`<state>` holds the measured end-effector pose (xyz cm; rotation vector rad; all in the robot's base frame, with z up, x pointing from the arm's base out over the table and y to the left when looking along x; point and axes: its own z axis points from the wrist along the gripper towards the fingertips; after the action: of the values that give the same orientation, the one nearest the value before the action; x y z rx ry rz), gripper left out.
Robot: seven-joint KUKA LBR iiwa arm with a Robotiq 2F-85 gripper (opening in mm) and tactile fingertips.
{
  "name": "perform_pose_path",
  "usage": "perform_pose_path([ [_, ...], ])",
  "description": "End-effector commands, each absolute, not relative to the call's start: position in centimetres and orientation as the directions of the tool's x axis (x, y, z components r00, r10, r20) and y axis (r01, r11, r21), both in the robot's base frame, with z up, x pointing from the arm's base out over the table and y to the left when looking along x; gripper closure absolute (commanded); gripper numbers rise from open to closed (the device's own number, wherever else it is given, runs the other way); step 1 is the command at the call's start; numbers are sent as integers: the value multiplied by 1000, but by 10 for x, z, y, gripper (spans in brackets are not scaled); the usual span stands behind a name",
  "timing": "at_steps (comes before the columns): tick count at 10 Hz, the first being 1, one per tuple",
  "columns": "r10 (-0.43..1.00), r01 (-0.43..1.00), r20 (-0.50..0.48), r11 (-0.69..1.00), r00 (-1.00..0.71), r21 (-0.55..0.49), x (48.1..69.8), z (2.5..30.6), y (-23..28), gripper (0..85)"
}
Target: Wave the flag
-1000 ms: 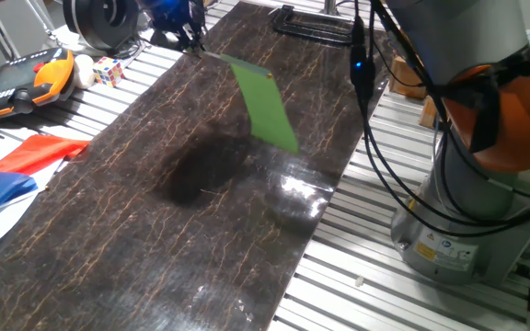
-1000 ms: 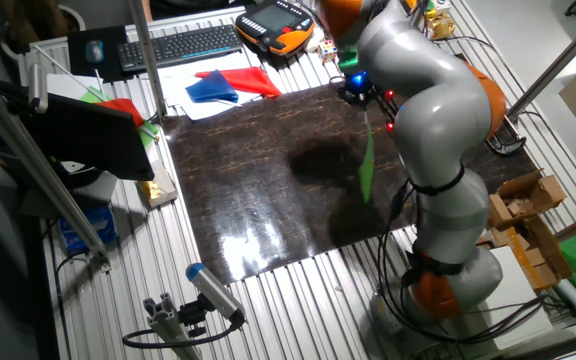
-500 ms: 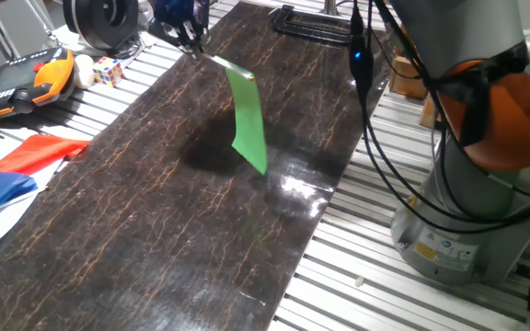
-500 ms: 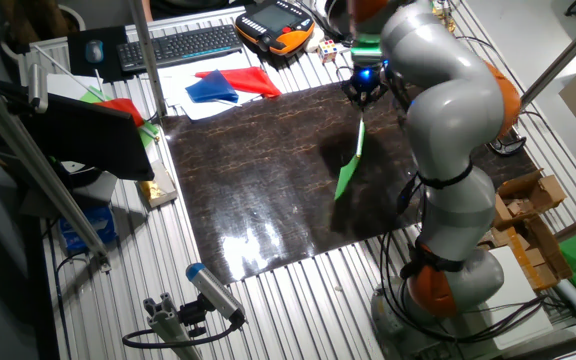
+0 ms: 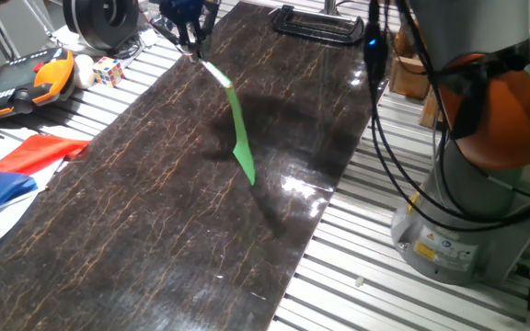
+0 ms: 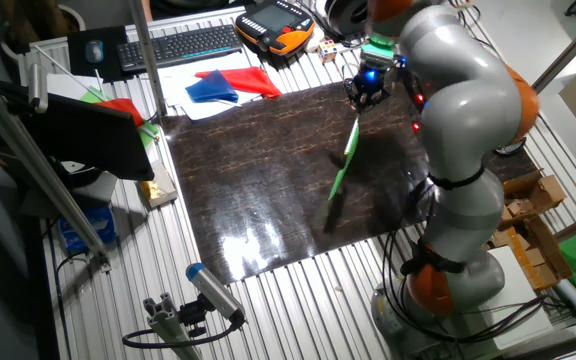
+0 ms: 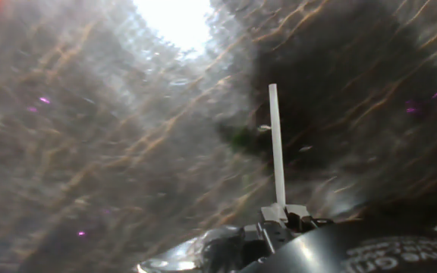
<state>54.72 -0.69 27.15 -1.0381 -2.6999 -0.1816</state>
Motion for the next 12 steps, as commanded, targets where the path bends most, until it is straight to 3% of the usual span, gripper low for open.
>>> perform_pose_path([
  [1, 703, 753, 278, 638, -655, 162, 547, 271, -6, 843],
  [7, 719, 754, 231, 640, -656, 150, 551, 268, -5, 827],
  [10, 673, 671, -12, 739, -739, 61, 556, 265, -6, 800],
  [12, 453, 466, -127, 877, -883, -112, 558, 263, -10, 770],
])
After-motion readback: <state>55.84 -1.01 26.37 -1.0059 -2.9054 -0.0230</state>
